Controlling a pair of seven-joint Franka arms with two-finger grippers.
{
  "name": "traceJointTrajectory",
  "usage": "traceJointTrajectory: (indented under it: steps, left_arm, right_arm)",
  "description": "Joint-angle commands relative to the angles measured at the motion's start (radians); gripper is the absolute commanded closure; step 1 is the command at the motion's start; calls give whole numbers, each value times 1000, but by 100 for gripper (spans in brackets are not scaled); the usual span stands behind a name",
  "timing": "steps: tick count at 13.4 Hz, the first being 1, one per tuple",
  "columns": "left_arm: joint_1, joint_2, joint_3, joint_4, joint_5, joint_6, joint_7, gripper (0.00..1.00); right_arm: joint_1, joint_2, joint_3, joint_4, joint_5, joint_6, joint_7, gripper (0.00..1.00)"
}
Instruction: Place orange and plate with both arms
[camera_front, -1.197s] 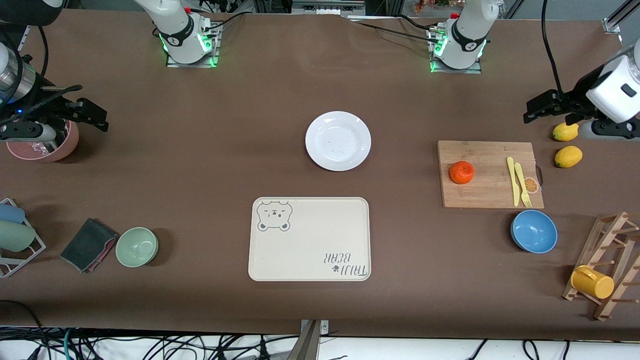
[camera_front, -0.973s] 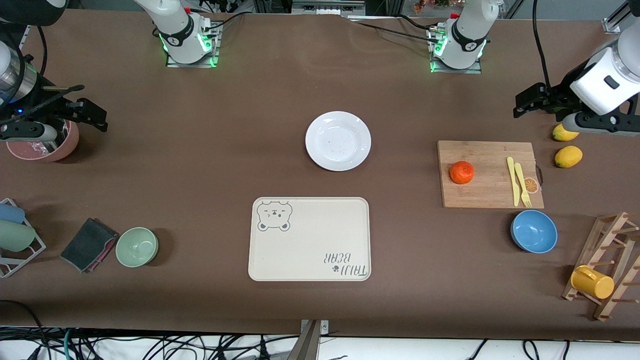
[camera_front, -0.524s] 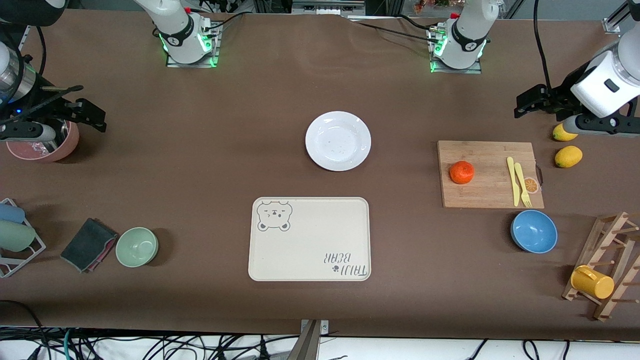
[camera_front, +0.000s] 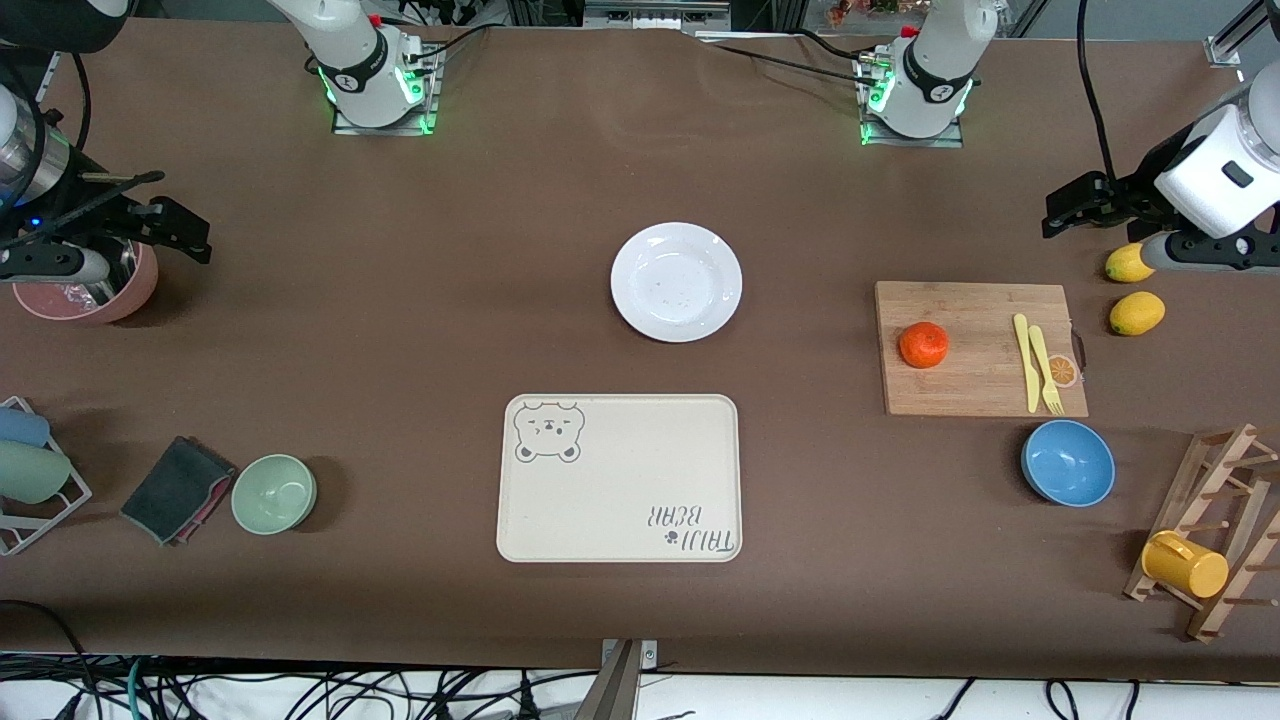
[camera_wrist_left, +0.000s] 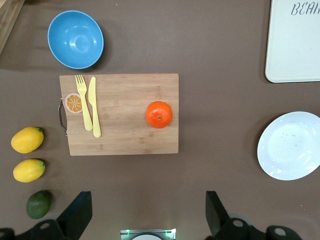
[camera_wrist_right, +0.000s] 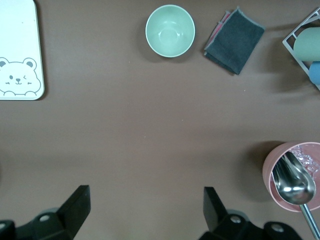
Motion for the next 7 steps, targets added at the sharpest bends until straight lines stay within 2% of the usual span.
traceJointTrajectory:
  steps: [1,7]
  left_arm:
    - [5,-5,-7,-2,20,-10,8,0]
    - [4,1,-12,-2,20,-11,8,0]
  right_arm:
    - [0,-3,-2,7,-3,-19,-3,0]
    - [-2,-2,-4,9,-2,-15,-8,0]
